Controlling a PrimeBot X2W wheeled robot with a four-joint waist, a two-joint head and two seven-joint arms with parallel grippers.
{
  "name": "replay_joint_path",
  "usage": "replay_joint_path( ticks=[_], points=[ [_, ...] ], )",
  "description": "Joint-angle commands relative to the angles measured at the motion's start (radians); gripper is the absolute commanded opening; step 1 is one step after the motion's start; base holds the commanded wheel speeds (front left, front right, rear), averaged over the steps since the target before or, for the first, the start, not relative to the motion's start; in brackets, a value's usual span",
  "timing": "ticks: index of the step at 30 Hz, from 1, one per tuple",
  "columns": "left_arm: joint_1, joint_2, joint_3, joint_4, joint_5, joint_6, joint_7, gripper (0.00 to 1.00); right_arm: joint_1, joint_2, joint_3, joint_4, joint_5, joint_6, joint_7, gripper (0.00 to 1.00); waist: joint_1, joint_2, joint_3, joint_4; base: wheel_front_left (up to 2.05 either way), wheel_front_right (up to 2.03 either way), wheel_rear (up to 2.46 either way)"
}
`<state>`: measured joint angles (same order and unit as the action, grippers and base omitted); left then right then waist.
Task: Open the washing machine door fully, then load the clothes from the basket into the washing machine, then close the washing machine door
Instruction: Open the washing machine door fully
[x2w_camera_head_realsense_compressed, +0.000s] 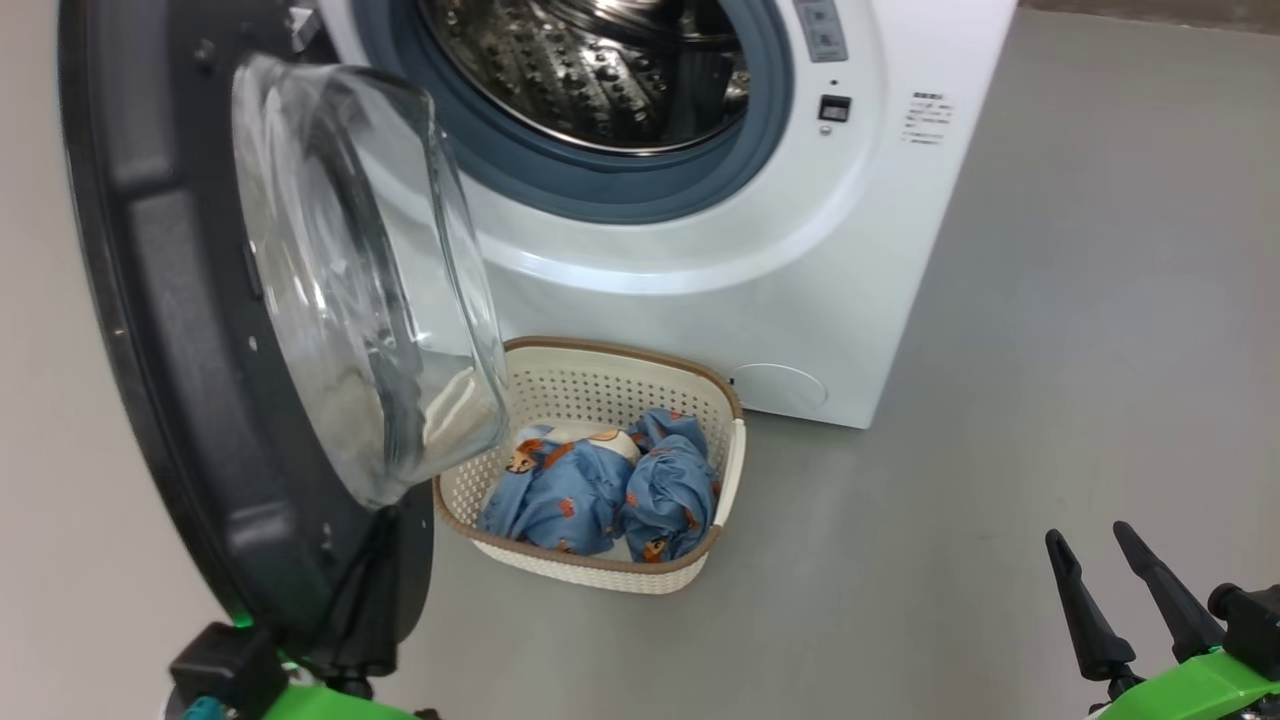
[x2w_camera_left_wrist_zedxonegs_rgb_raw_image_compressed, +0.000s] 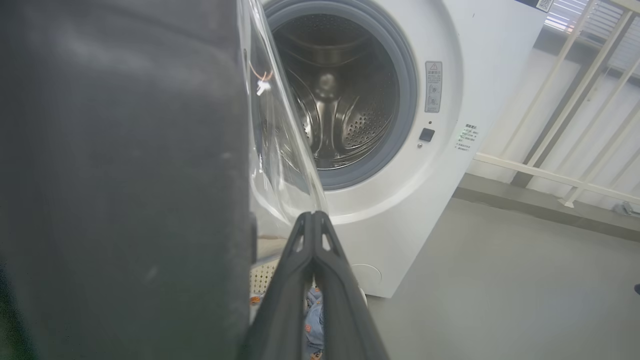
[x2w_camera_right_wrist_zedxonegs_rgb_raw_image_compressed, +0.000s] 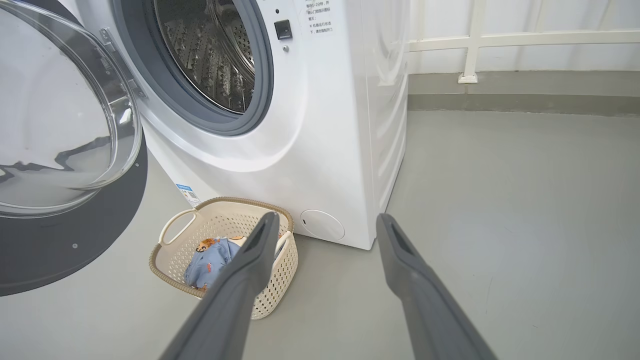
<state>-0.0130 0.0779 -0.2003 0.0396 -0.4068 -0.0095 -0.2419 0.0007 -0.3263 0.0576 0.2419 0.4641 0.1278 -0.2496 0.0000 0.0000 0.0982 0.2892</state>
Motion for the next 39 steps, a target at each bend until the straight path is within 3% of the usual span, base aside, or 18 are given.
replay_joint_path(
  ticks=[1, 9, 24, 39],
  points=[
    [-0.007, 0.033, 0.065, -0.042, 0.007, 0.023, 0.001, 0.0, -0.012, -0.024, 0.017, -0.024, -0.018, 0.003, -0.012, 1.0, 0.0, 0.0, 0.006, 0.026, 0.0, 0.0, 0.0],
    [0.027, 0.063, 0.138, -0.08, 0.0, 0.084, 0.006, 0.0, -0.019, -0.02, 0.024, -0.024, -0.019, 0.003, -0.012, 1.0, 0.0, 0.0, 0.007, 0.056, 0.0, 0.0, 0.0],
    [-0.038, 0.141, 0.297, 0.007, -0.036, 0.129, -0.008, 0.0, -0.02, -0.02, 0.027, -0.026, -0.014, 0.003, -0.012, 1.0, 0.0, 0.0, 0.016, 0.062, 0.0, 0.0, 0.0],
    [-0.225, 0.236, 0.456, 0.231, -0.056, 0.11, -0.019, 0.0, -0.049, -0.04, 0.017, -0.042, -0.02, 0.003, -0.012, 1.0, 0.0, 0.0, 0.091, 0.066, 0.0, 0.0, 0.0]
  ],
)
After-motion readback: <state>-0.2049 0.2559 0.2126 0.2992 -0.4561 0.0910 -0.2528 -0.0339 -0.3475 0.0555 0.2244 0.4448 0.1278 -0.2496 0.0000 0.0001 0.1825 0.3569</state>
